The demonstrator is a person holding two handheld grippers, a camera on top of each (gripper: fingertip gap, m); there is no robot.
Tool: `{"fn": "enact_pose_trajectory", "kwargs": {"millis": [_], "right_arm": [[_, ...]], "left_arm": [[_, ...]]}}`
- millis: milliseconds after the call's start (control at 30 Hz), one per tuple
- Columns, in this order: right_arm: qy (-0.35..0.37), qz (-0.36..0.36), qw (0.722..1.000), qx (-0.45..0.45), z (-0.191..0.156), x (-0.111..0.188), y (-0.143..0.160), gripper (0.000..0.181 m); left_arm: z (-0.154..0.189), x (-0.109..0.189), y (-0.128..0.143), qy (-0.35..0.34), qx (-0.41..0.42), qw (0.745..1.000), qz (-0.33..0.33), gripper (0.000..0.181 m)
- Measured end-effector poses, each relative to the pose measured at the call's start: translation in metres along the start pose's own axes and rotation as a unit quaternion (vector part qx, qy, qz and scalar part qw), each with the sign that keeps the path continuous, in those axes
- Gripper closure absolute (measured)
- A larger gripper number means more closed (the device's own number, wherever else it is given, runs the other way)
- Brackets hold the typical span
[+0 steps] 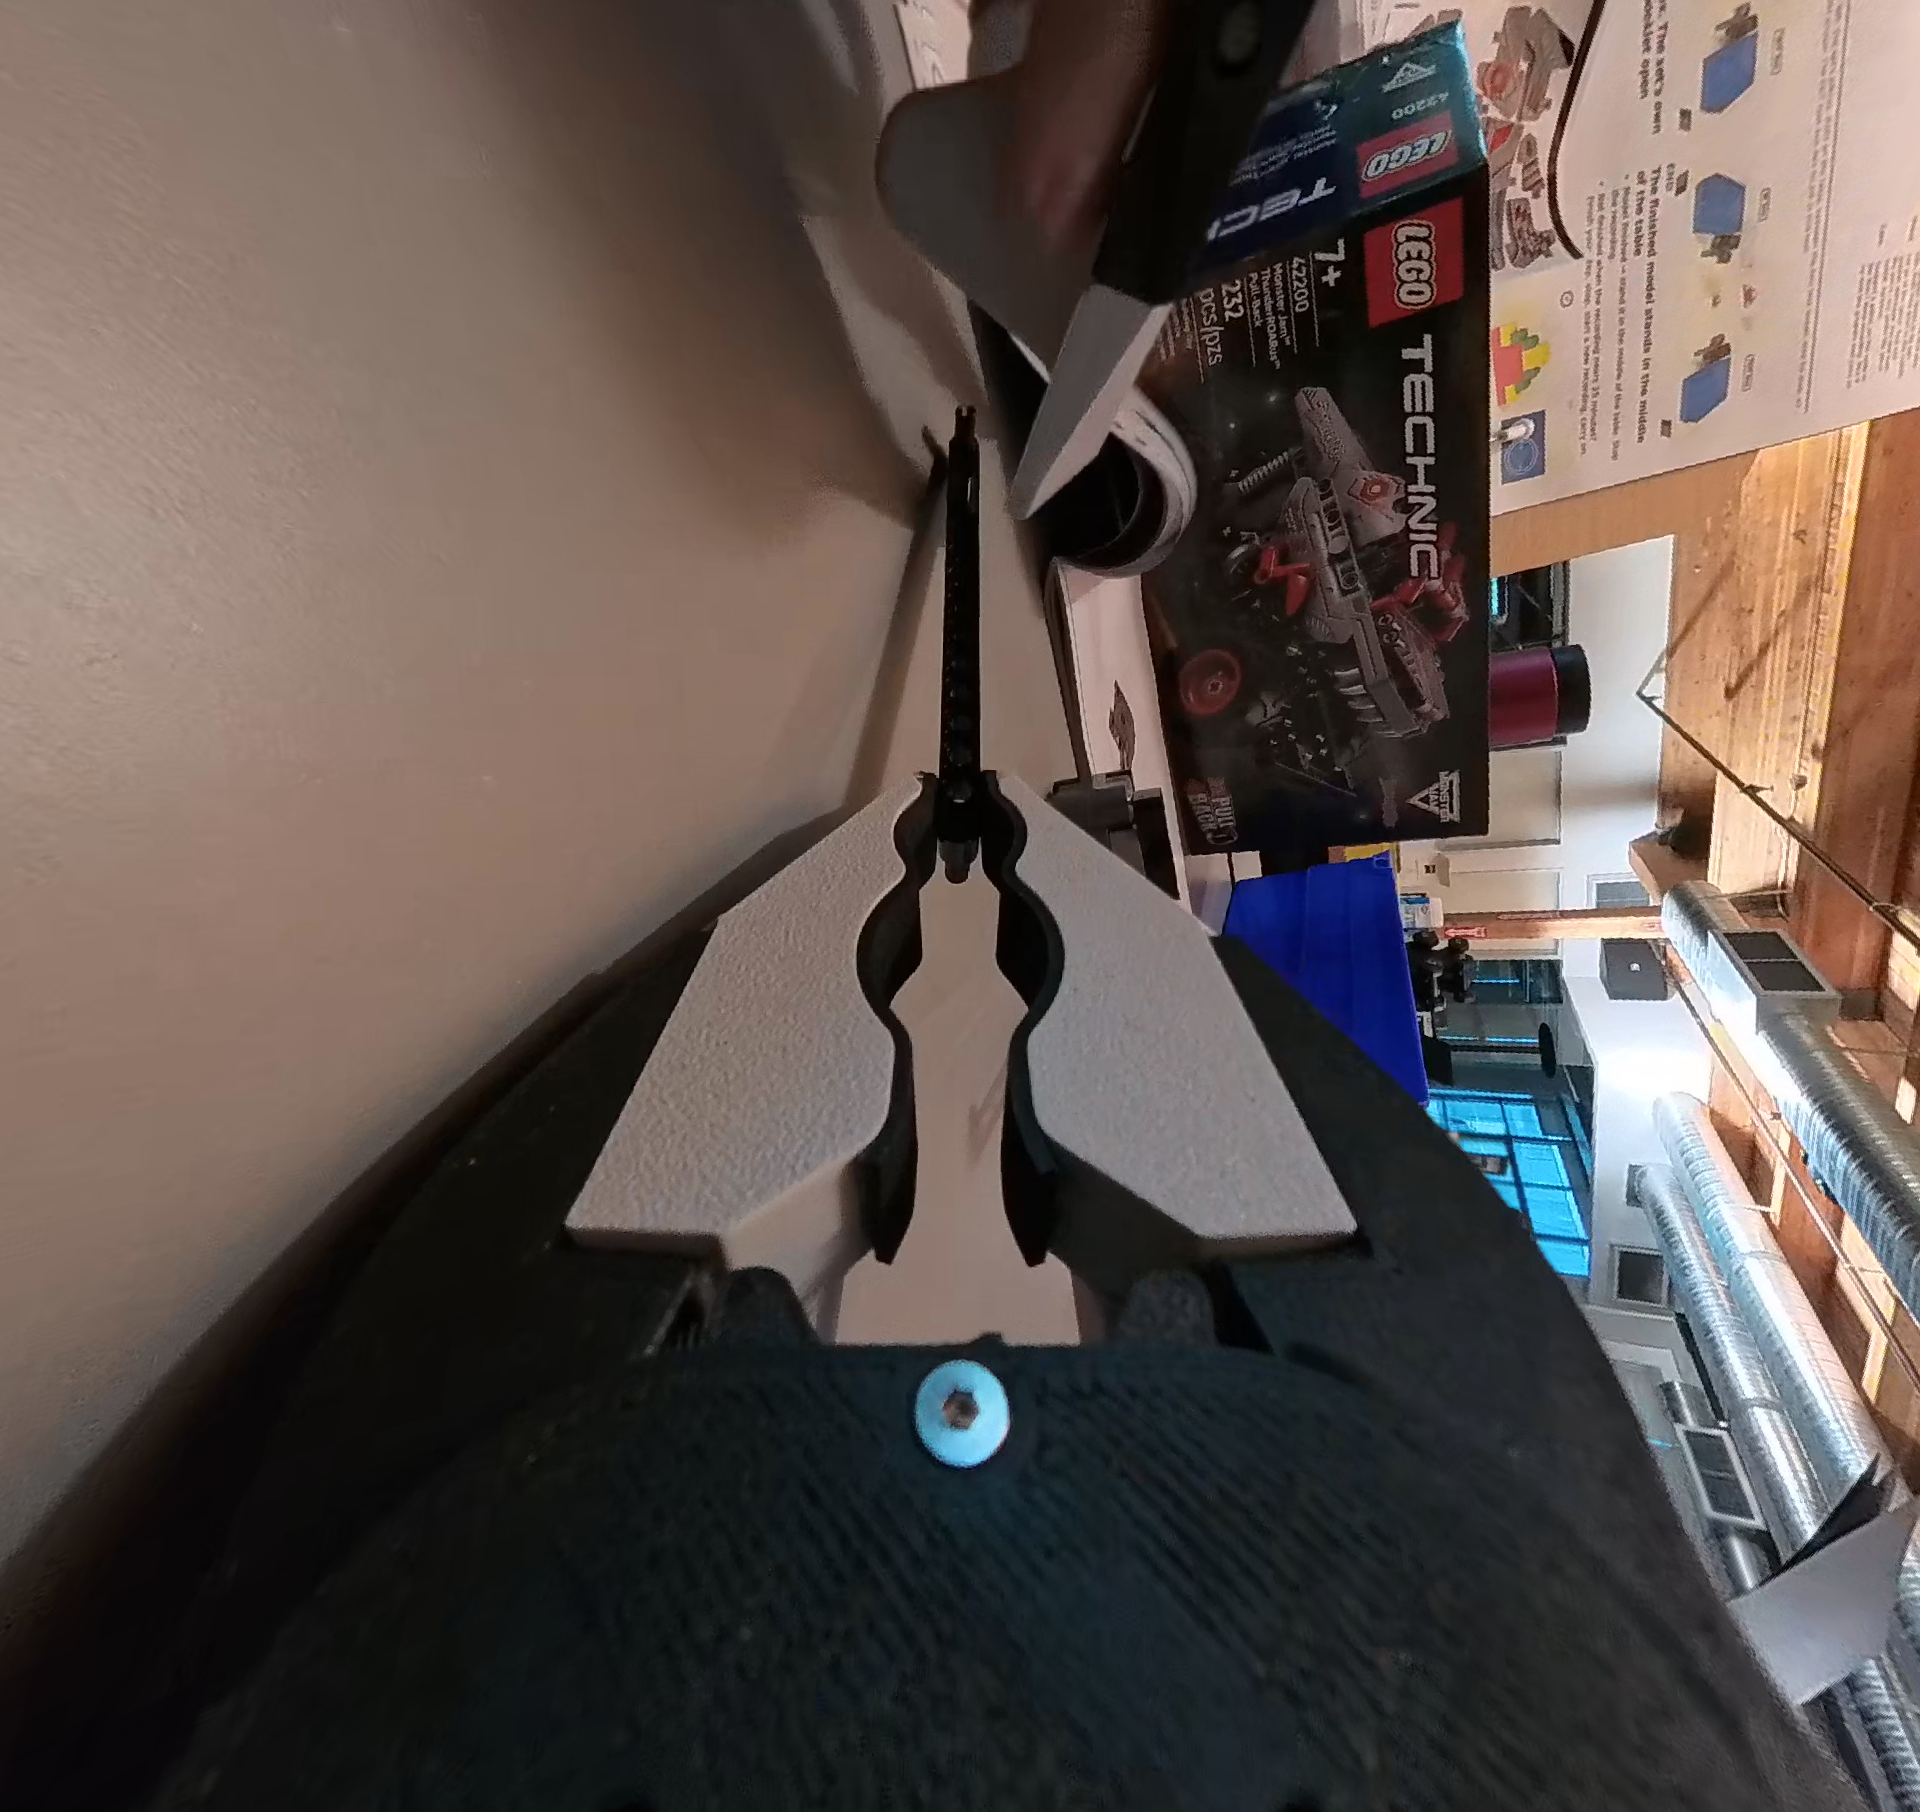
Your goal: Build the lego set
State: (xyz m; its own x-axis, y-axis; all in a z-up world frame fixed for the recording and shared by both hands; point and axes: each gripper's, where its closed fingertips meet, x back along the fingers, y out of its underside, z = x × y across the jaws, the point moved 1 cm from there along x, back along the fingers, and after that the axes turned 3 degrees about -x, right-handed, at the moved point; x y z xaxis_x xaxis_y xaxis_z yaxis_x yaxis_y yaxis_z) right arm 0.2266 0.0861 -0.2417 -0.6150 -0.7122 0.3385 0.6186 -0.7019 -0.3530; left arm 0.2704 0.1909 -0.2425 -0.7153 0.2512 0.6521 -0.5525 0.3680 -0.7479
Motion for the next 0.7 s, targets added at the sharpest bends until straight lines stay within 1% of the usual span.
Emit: {"fn": "enact_pose_trajectory", "kwargs": {"millis": [67, 133, 167, 233, 300, 333, 400, 467, 567, 700], "right_arm": [[0.001, -0.004, 1.0, -0.003, 0.001, 0.001, 0.003, 0.176], [0.003, -0.007, 1.0, -0.005, 0.001, 0.004, 0.006, 0.176], [0.003, -0.008, 1.0, -0.005, 0.001, 0.005, 0.007, 0.176], [0.003, -0.007, 1.0, -0.006, 0.001, 0.007, 0.009, 0.176], [0.002, -0.006, 1.0, -0.009, 0.001, 0.008, 0.009, 0.176], [0.002, -0.007, 1.0, -0.01, 0.001, 0.008, 0.01, 0.176], [0.002, -0.008, 1.0, -0.01, 0.001, 0.01, 0.011, 0.176], [0.002, -0.009, 1.0, -0.013, 0.001, 0.012, 0.013, 0.176], [0.002, -0.011, 1.0, -0.021, 0.001, 0.015, 0.015, 0.176], [0.003, -0.01, 1.0, -0.022, 0.002, 0.017, 0.017, 0.176]], "left_arm": [[0.008, 0.005, -0.006, 0.014, 0.033, 0.999, -0.004, 0.132], [0.02, 0.014, -0.017, 0.034, 0.054, 0.998, 0.022, 0.131], [0.022, 0.017, -0.022, 0.034, 0.069, 0.996, 0.032, 0.133], [0.017, 0.015, -0.026, 0.01, 0.088, 0.995, 0.047, 0.14], [0.001, 0.008, -0.018, -0.049, 0.109, 0.993, 0.022, 0.137], [-0.003, 0.005, -0.014, -0.068, 0.119, 0.991, 0.01, 0.134], [0.008, 0.0, -0.016, -0.052, 0.1, 0.993, 0.017, 0.129], [0.013, -0.008, -0.016, -0.056, 0.051, 0.997, 0.018, 0.123], [0.006, -0.019, -0.008, -0.083, -0.002, 0.996, -0.014, 0.11], [0.002, -0.028, -0.012, -0.077, 0.004, 0.997, -0.019, 0.107]]}}
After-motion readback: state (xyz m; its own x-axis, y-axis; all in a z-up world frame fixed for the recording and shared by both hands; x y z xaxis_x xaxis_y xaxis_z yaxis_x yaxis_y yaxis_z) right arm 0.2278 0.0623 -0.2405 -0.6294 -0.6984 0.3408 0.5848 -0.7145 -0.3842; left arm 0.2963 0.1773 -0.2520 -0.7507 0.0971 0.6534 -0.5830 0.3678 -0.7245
